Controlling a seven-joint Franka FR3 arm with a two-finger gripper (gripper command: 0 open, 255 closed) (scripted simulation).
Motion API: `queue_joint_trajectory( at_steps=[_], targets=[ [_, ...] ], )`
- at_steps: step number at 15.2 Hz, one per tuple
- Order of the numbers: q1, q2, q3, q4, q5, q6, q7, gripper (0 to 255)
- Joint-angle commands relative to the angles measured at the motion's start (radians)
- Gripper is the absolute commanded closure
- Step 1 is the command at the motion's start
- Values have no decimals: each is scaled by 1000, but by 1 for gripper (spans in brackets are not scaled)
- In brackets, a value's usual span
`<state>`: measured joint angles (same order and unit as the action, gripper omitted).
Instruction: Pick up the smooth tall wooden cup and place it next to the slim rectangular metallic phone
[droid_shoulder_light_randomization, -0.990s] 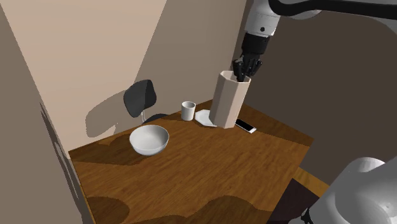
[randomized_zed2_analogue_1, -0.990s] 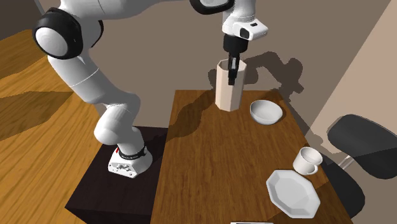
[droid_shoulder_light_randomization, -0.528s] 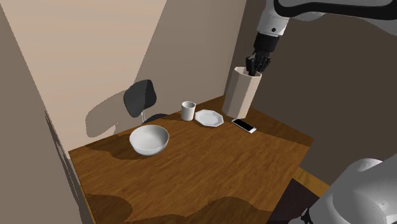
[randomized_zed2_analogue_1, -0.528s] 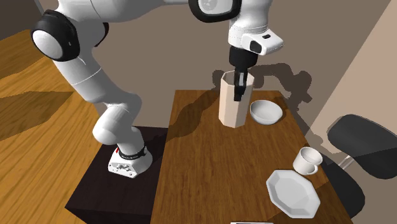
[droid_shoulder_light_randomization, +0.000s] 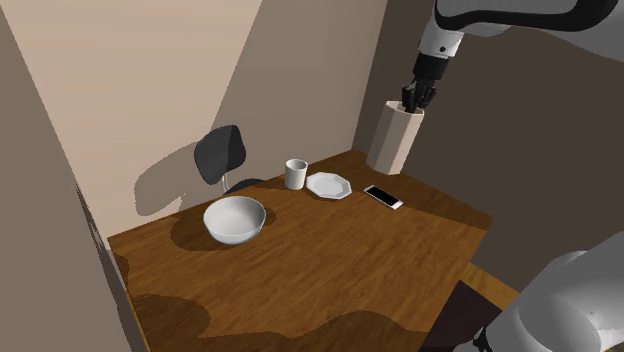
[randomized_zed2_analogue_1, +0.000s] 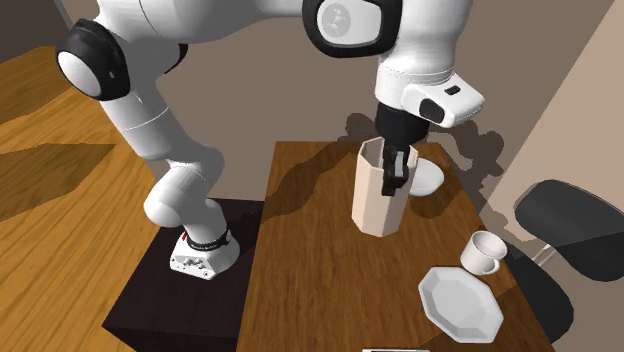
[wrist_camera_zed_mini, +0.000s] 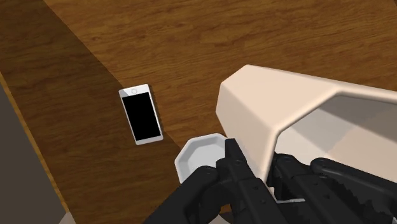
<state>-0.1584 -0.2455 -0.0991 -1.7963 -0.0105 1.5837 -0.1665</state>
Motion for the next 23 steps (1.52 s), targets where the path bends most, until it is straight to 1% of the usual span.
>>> queue_joint_trajectory(
  at_steps=[1, 5, 9, 13, 16, 18, 20, 21, 22, 23],
  targets=[
    [-17, 37, -31, 39, -2, -1, -50, 255],
    [-52, 121, -90, 131, 5, -9, -145, 255],
    [-93, 224, -144, 248, 26, -28, -241, 255],
    [-144, 347, -192, 397, 63, -60, -335, 255],
    [-195, 456, -221, 538, 102, -100, -403, 255],
    [-238, 542, -235, 655, 134, -138, -445, 255],
    [-291, 642, -244, 802, 171, -189, -483, 255],
    [-325, 703, -245, 897, 192, -225, -498, 255],
    [-366, 778, -242, 1020, 217, -274, -510, 255],
    [-418, 874, -233, 1186, 245, -343, -513, 255]
  ],
)
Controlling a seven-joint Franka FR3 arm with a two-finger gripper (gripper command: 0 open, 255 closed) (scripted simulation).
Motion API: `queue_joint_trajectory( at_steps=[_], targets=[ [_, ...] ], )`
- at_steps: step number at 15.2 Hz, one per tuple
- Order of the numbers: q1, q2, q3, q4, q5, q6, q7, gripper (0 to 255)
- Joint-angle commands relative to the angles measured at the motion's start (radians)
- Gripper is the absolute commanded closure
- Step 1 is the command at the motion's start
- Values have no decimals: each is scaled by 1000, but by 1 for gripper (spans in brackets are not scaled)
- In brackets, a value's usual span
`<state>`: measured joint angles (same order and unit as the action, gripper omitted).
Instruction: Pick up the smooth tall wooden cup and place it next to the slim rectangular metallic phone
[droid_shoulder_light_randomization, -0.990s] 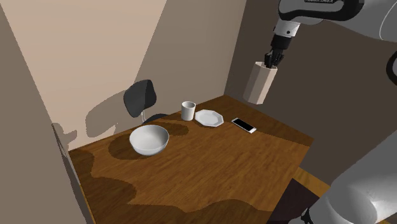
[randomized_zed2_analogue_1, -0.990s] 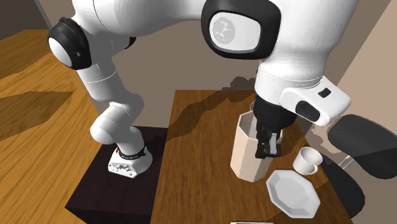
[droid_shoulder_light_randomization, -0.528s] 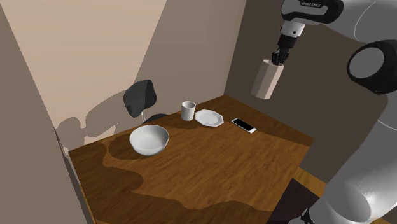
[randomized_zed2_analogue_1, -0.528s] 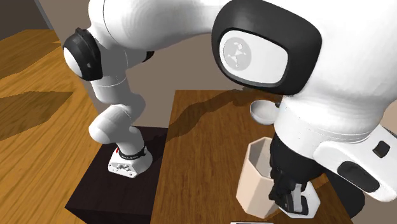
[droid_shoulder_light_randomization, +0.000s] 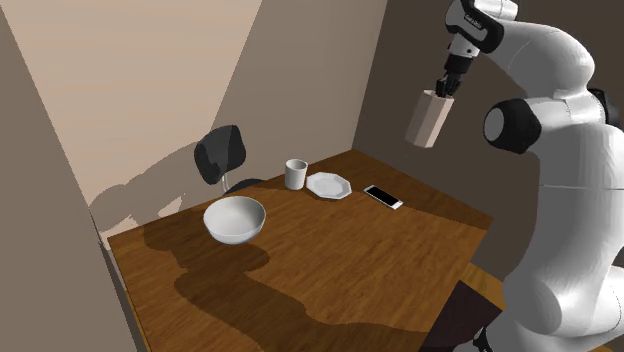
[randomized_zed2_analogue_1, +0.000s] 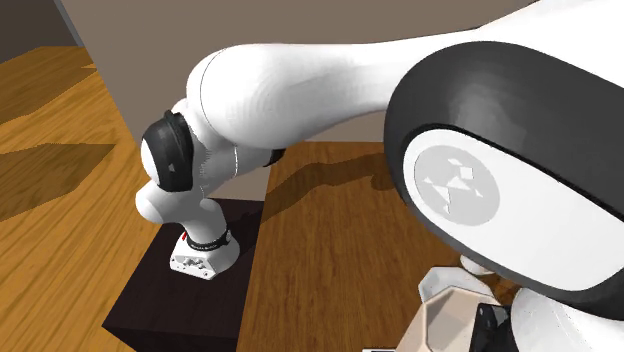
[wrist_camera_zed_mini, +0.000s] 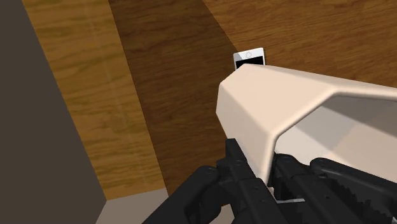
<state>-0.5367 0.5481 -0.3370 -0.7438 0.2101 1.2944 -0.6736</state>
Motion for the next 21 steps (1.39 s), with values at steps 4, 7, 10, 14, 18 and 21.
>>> queue_joint_trajectory(
  at_steps=[4, 7, 10, 14, 18, 21],
  targets=[
    [17, -30, -7, -118, -10, 85, -18, 255],
    [39, -71, -10, -228, -23, 154, -21, 255],
    [55, -100, -12, -316, -33, 213, -23, 255],
    [70, -127, -13, -414, -41, 283, -25, 255],
    [81, -145, -13, -496, -47, 347, -27, 255],
    [87, -154, -12, -550, -49, 393, -29, 255]
  ],
)
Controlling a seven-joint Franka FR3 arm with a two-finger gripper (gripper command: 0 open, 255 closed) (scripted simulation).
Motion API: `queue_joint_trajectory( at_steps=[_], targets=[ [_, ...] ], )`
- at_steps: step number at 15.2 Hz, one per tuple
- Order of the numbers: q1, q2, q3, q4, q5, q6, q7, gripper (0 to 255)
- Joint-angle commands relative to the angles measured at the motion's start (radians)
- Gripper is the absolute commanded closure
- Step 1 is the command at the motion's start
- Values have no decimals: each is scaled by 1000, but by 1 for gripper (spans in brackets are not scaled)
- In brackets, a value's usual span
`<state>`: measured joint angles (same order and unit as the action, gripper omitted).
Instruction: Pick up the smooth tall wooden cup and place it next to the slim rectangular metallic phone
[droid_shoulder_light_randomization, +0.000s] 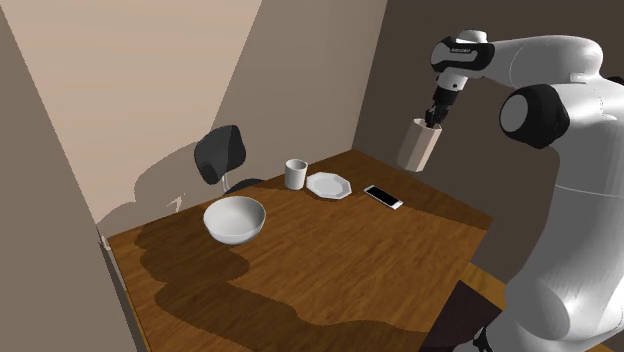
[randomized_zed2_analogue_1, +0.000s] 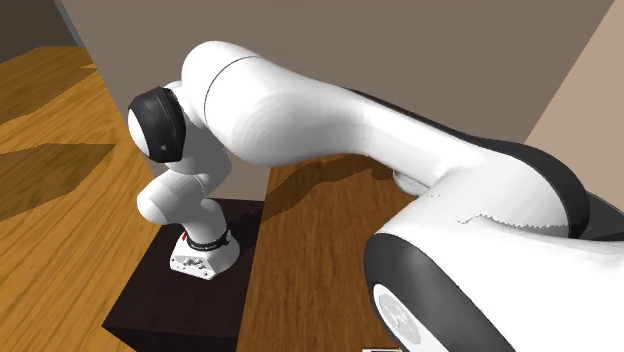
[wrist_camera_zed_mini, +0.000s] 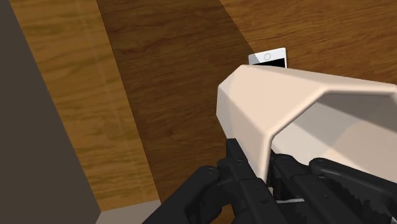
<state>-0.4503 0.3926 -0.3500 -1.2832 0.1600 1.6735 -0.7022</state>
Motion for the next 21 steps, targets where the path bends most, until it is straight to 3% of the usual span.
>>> queue_joint_trajectory(
  at_steps=[1, 21],
  targets=[
    [3, 0, 1, -27, 0, 28, -1, 255],
    [19, 15, 10, -276, 13, 289, -20, 255]
  ],
)
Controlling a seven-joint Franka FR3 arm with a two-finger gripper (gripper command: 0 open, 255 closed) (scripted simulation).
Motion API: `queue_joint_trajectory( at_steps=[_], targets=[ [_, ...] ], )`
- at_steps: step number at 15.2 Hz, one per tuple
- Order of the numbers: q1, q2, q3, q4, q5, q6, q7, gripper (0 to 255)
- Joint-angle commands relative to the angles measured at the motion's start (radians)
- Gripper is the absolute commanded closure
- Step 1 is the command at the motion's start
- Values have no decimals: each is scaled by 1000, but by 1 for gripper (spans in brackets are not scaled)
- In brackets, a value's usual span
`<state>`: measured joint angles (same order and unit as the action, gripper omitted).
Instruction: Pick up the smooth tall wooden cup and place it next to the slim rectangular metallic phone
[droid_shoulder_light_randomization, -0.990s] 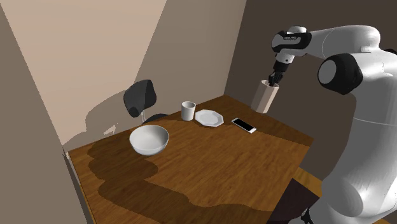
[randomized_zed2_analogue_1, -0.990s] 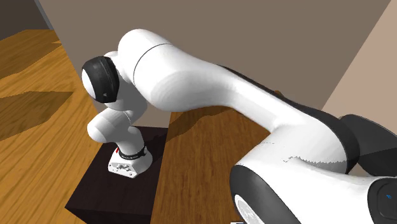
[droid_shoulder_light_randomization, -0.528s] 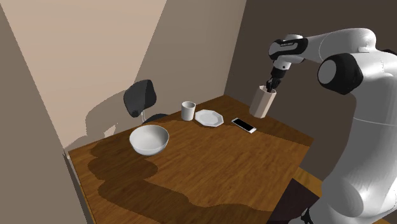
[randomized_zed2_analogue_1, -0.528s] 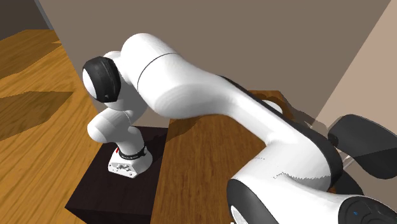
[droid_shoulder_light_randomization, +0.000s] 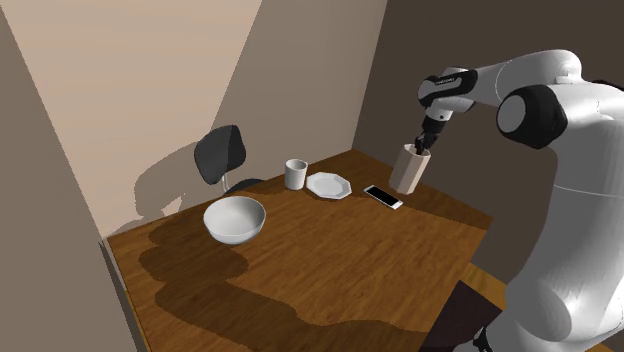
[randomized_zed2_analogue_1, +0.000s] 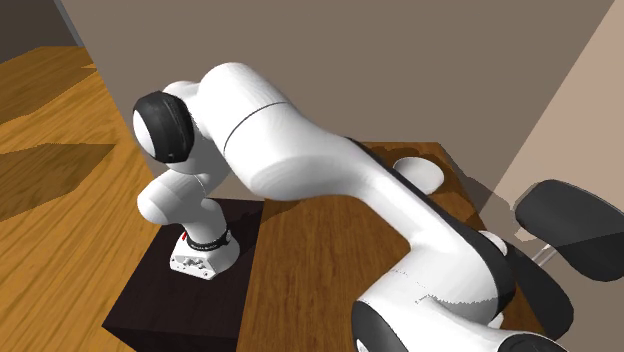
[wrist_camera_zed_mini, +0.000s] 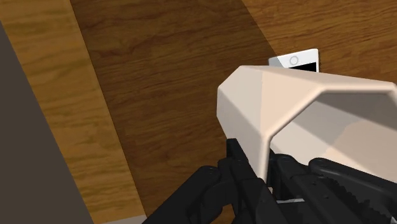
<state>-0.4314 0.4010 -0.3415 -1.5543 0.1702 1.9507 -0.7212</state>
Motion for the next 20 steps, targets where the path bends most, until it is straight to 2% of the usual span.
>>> queue_joint_trajectory(
  at_steps=[1, 4, 12, 13, 18, 20],
  targets=[
    [0, 10, 2, -14, 4, 24, -3, 255],
    [-1, 22, 5, -42, 11, 64, -8, 255],
    [-1, 22, 5, -42, 10, 64, -8, 255],
    [-1, 22, 5, -42, 11, 65, -8, 0],
    [-1, 22, 5, -42, 10, 64, -8, 0],
    [-1, 3, 0, -3, 1, 7, -1, 0]
  ],
)
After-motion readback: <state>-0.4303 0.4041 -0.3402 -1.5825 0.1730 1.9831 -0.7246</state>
